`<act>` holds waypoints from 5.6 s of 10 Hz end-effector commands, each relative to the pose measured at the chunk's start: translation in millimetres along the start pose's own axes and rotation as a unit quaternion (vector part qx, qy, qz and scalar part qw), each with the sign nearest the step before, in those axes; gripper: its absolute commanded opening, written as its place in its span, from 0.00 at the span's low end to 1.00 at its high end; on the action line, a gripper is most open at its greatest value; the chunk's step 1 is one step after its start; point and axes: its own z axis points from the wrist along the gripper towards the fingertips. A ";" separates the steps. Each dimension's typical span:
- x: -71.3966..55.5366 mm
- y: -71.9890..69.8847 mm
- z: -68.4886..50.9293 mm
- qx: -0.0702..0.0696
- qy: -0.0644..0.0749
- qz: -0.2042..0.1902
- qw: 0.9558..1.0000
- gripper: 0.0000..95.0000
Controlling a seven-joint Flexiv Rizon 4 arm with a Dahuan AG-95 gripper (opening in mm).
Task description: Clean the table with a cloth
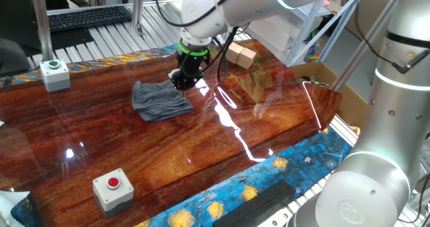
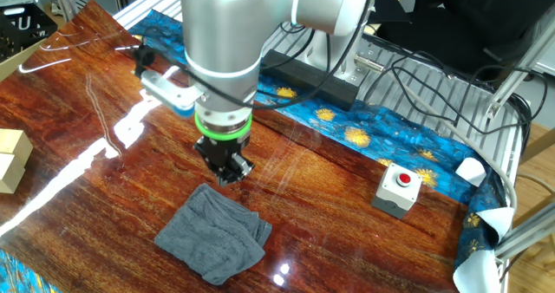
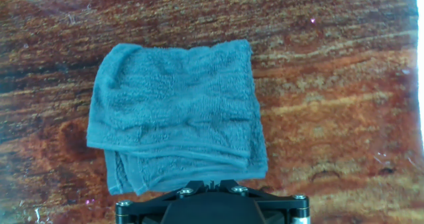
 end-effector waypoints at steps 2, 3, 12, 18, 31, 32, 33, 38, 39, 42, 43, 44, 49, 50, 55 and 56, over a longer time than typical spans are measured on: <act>-3.8 4.3 2.0 0.002 0.006 -0.013 1.000 0.00; -3.9 5.2 1.5 0.003 0.005 -0.012 1.000 0.00; -4.1 5.2 1.4 0.009 0.004 -0.012 1.000 0.00; -4.1 5.2 1.4 0.044 0.011 -0.002 0.999 0.00; -7.7 11.1 12.3 0.037 0.000 0.026 0.999 0.80; -10.0 13.0 15.2 0.034 -0.003 0.030 0.999 0.80; -12.3 14.5 17.2 0.030 -0.005 0.034 0.999 0.80; -37.8 25.3 30.1 0.021 -0.020 0.043 0.999 1.00; -45.1 26.9 31.8 0.020 -0.020 0.045 0.999 1.00; -62.9 31.1 39.7 0.016 -0.021 0.045 0.999 0.80; -69.6 32.3 42.9 0.016 -0.022 0.045 0.999 0.80; -77.5 32.8 44.1 0.015 -0.021 0.043 0.999 0.80; -85.7 34.0 54.3 0.016 -0.024 0.036 0.999 1.00; -85.6 34.4 57.5 0.016 -0.025 0.035 0.999 1.00; -81.9 36.4 78.4 0.003 -0.024 0.042 0.999 0.80; -81.1 36.6 82.9 0.001 -0.024 0.042 0.999 0.80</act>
